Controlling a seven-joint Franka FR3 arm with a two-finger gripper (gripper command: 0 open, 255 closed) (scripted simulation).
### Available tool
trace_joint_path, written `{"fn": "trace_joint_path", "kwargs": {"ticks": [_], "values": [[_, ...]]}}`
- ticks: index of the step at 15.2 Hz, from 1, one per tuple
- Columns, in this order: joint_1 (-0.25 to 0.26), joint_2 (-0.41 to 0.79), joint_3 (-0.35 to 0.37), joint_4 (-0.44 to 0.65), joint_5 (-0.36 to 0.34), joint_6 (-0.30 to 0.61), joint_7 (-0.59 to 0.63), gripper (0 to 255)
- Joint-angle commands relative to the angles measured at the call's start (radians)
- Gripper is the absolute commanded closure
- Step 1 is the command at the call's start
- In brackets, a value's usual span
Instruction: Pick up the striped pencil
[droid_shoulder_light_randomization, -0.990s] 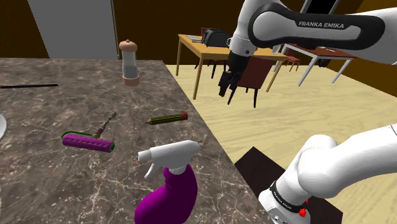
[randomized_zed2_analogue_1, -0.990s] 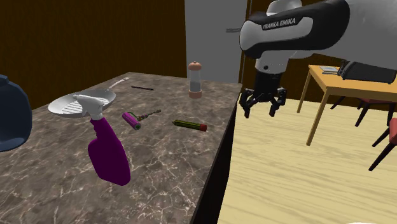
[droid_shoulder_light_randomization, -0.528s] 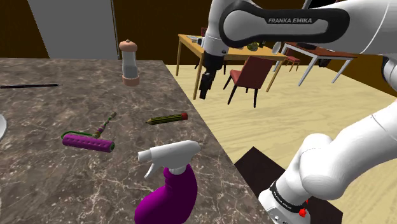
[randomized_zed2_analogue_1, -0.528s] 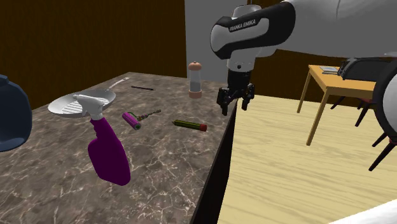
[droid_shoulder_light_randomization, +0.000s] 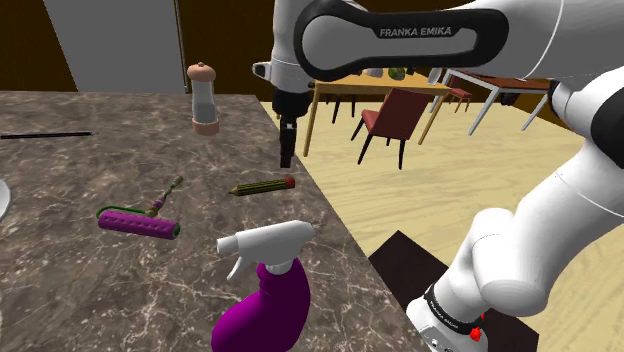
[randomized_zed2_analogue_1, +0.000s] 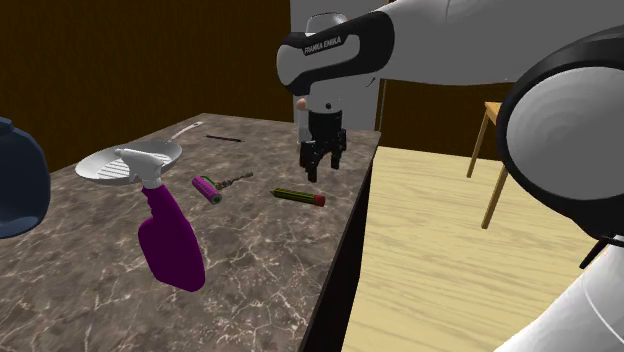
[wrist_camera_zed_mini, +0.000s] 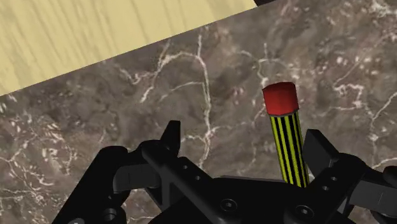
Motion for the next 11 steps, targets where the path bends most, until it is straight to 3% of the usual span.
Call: {"fn": "trace_joint_path", "kwargs": {"ticks": [1,6,11], "values": [[0.025,0.033,0.022,0.03,-0.005,-0.002,-0.053,0],[0.078,0.101,0.075,0.095,-0.019,-0.01,-0.154,0],[0.078,0.105,0.075,0.033,-0.02,0.057,-0.153,0]]}}
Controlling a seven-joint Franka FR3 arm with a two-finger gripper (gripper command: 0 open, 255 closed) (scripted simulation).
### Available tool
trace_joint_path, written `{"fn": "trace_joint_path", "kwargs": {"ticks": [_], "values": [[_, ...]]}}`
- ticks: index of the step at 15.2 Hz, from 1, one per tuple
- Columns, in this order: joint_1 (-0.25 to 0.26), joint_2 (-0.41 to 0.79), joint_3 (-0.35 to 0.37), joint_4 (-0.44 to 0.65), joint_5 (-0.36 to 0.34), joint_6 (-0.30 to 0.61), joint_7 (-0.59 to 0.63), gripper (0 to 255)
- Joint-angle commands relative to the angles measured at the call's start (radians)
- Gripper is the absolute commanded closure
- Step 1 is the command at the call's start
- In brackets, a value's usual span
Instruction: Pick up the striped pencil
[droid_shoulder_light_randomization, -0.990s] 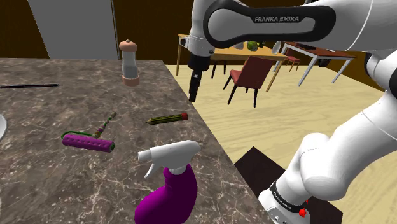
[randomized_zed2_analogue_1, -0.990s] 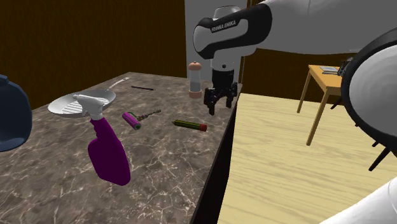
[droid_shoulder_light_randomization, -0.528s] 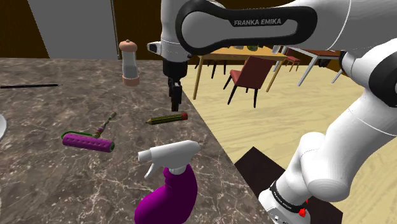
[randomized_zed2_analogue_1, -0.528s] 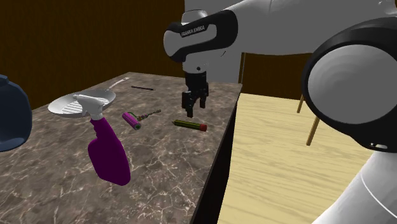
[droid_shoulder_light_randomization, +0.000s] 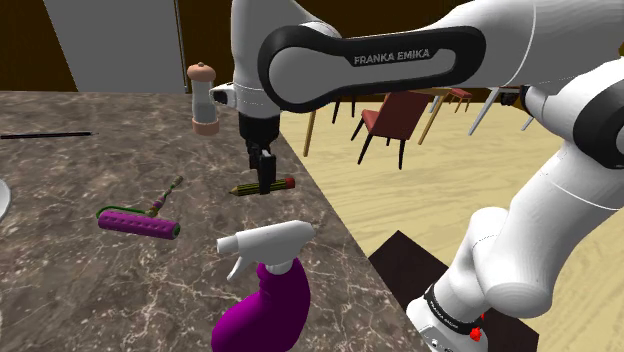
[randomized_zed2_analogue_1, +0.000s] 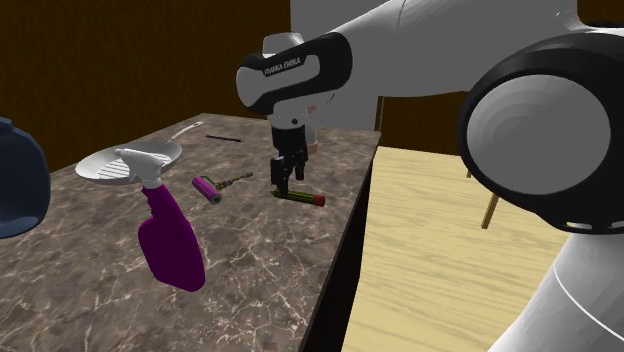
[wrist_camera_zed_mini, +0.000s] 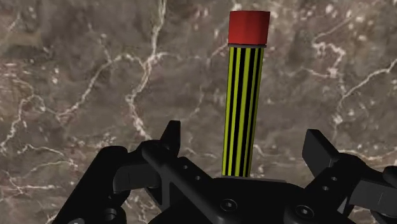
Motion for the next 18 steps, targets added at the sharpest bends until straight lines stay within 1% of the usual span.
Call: {"fn": "trace_joint_path", "kwargs": {"ticks": [1,2,4,5,14,18], "values": [[0.001,0.002,0.001,-0.024,0.0,0.026,0.001,0],[0.001,0.005,0.001,-0.042,-0.001,0.047,0.001,0],[0.001,0.005,0.001,-0.042,-0.001,0.047,0.001,0],[0.001,0.004,0.001,-0.043,-0.001,0.047,0.001,255],[0.001,0.005,0.001,-0.042,-0.001,0.047,0.001,255],[0.001,-0.002,0.001,0.005,0.0,-0.006,0.0,255]]}}
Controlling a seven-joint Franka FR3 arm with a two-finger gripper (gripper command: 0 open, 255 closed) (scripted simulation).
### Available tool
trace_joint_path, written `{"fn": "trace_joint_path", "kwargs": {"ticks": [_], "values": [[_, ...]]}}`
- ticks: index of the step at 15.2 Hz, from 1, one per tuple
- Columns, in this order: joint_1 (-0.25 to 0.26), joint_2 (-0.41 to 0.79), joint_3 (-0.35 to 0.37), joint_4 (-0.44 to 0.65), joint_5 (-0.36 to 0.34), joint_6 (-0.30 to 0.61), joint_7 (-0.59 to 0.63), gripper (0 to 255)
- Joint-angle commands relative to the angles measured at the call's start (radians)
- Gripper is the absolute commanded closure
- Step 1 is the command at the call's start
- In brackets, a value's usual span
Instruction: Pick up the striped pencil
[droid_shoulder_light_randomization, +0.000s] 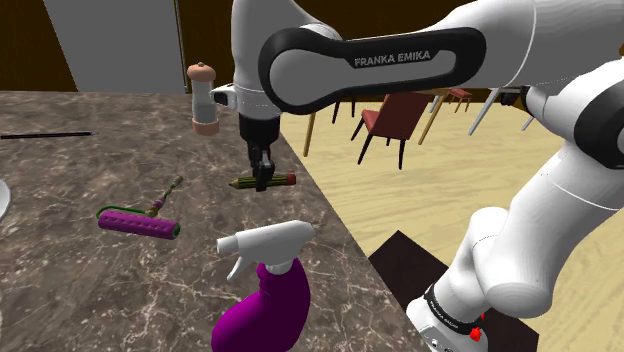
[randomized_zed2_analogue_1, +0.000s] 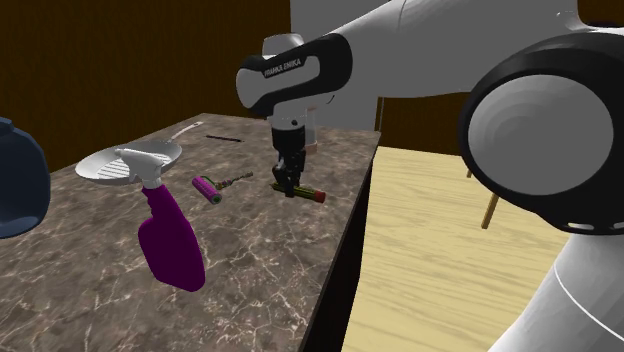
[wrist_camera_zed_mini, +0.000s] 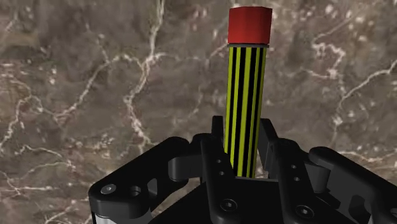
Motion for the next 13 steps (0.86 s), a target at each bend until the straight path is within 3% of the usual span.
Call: {"fn": "trace_joint_path", "kwargs": {"ticks": [1,13], "values": [[0.0,0.0,0.0,0.025,0.0,-0.025,0.0,255],[0.0,0.003,0.0,0.164,0.0,-0.162,0.0,255]]}}
